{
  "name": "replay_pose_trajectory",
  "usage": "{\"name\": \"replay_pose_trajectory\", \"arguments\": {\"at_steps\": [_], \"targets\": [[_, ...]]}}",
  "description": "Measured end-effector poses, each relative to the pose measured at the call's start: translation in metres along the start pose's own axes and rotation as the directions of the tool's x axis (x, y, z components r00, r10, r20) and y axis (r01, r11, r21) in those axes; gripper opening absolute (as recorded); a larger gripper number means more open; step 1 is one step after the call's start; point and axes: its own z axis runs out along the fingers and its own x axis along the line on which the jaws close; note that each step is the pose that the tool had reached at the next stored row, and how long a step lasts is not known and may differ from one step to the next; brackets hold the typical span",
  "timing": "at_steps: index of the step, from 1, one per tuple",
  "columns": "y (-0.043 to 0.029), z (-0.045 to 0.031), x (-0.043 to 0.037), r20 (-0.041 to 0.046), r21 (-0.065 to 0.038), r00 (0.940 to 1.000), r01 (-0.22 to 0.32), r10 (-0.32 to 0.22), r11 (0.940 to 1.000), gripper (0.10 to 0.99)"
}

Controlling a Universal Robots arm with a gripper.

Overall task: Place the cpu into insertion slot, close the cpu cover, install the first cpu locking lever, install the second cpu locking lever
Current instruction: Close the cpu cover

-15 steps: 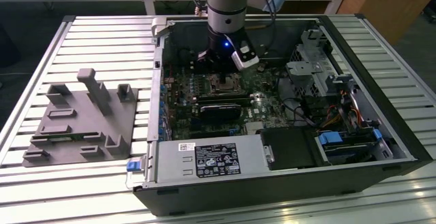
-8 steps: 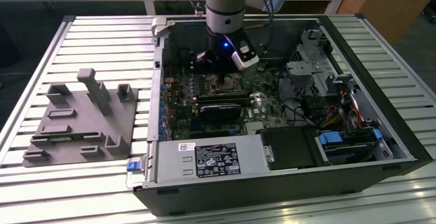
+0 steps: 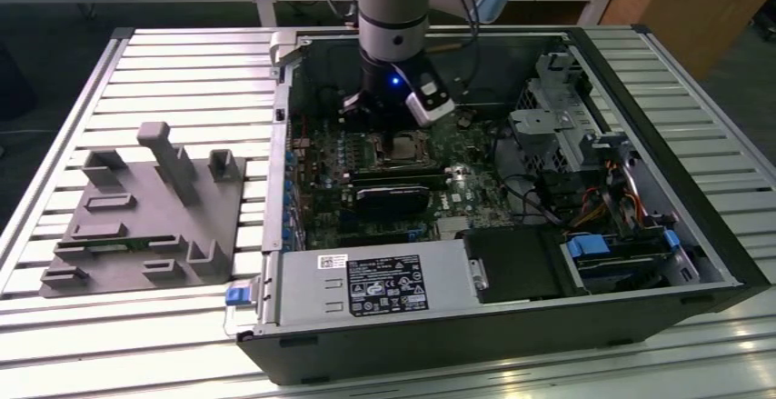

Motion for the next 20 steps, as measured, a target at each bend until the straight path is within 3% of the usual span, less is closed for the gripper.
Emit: {"name": "replay_pose_trajectory", "arguments": {"at_steps": [9, 20], "targets": [[0.0000, 0.0043, 0.0068, -0.0017, -0.002, 0.9990, 0.045, -0.045, 0.9990, 0.106], [-0.0002, 0.0061, 0.0060, -0.0022, -0.002, 0.9984, 0.057, -0.057, 0.9984, 0.106]]}}
